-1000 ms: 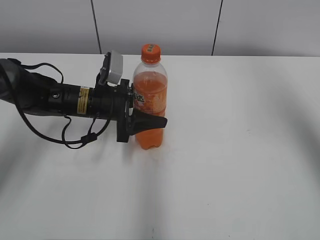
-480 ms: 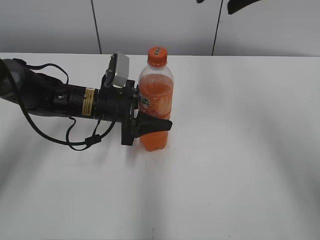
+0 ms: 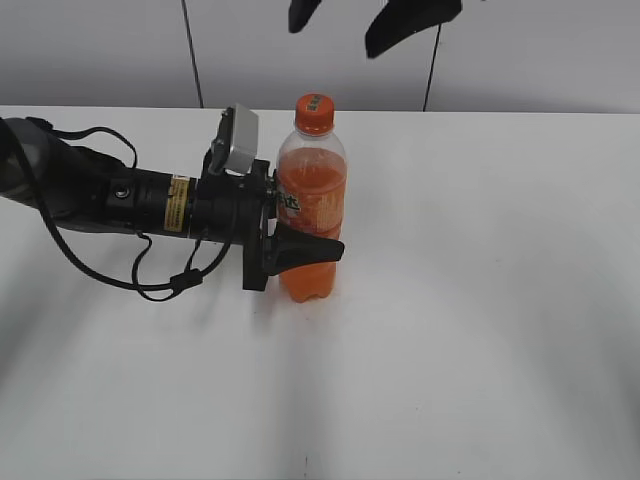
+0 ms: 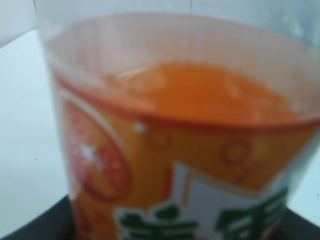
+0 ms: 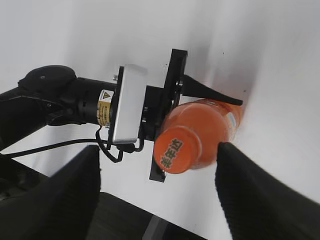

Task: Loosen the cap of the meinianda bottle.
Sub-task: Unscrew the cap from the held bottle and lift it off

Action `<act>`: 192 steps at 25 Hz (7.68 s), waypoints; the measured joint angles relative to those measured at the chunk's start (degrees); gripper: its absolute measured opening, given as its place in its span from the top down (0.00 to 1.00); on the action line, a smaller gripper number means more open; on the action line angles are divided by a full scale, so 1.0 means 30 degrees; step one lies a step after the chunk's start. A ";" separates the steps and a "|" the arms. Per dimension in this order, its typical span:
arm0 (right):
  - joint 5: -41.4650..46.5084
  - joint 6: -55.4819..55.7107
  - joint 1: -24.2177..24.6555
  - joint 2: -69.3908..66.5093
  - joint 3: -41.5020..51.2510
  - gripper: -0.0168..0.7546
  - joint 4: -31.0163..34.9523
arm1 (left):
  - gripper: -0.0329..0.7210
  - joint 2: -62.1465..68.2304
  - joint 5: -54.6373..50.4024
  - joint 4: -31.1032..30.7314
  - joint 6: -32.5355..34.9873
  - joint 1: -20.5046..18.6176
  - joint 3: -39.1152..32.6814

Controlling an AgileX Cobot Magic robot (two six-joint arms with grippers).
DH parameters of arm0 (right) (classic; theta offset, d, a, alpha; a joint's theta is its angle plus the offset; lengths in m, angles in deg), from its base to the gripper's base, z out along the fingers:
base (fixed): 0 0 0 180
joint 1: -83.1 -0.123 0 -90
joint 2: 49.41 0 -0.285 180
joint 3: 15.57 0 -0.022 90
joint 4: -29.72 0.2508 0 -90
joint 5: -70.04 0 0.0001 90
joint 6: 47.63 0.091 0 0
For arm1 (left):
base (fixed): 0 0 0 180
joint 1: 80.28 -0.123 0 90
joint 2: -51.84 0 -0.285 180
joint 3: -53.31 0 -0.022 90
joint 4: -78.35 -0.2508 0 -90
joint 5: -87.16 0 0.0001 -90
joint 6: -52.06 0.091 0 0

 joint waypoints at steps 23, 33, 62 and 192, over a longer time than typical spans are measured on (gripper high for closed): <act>0.0002 0.1191 -0.2156 -0.1745 0.0000 0.30 -0.3057 | 0.39 0.0000 -0.0017 0.0000 0.0000 0.0000 0.0000; 0.0017 0.1173 -0.2156 -0.1813 0.0000 0.35 -0.3505 | 0.39 0.0000 -0.0017 0.0000 0.0026 0.0000 0.0000; 0.0047 -0.2524 -0.2156 -0.2008 0.0275 0.61 -0.3510 | 0.39 0.0000 -0.0059 0.0073 0.0043 0.0037 0.0000; 0.0258 -0.0101 -0.2180 -0.1653 0.0697 0.38 -0.3043 | 0.40 -0.0020 0.0027 -0.0314 0.0084 0.0018 0.0032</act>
